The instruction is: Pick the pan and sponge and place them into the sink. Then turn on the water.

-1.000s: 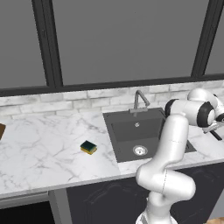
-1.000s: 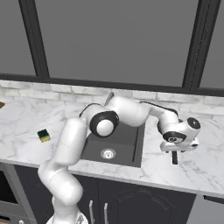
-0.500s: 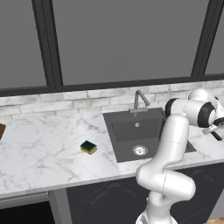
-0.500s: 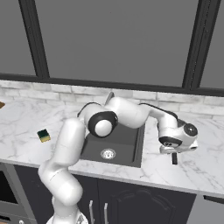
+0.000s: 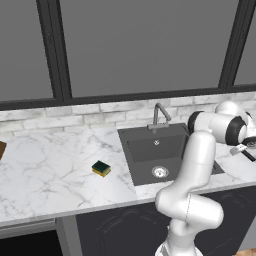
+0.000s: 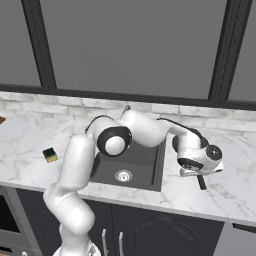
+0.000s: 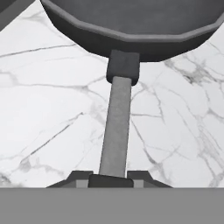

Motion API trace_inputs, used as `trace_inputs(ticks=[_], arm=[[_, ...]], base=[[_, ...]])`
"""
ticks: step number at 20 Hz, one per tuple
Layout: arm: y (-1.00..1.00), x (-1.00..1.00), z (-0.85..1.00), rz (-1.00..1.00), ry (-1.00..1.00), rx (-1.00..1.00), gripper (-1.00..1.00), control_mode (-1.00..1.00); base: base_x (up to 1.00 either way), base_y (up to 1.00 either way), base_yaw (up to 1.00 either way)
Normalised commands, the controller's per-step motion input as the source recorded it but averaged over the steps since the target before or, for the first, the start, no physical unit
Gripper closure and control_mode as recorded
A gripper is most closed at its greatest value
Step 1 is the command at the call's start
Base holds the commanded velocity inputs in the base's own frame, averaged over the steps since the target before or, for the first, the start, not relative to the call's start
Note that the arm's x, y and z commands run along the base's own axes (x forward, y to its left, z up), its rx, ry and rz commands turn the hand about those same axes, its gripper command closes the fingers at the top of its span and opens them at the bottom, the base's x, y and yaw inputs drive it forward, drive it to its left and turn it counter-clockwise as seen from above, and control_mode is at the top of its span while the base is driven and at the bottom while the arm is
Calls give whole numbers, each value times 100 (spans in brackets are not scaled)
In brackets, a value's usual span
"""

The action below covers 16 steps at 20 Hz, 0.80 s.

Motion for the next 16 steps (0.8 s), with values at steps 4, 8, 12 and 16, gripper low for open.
trace_inputs(ticks=[4,8,12,16], arm=[[9,-7,3,-1,-4,0,100,-100],[19,-21,40,7,-2,0,100,-100],[24,-15,40,8,0,1,100,-100],[23,-28,37,10,0,-1,100,-100]], base=[[0,0,0],[0,0,0],[0,0,0],[0,0,0]])
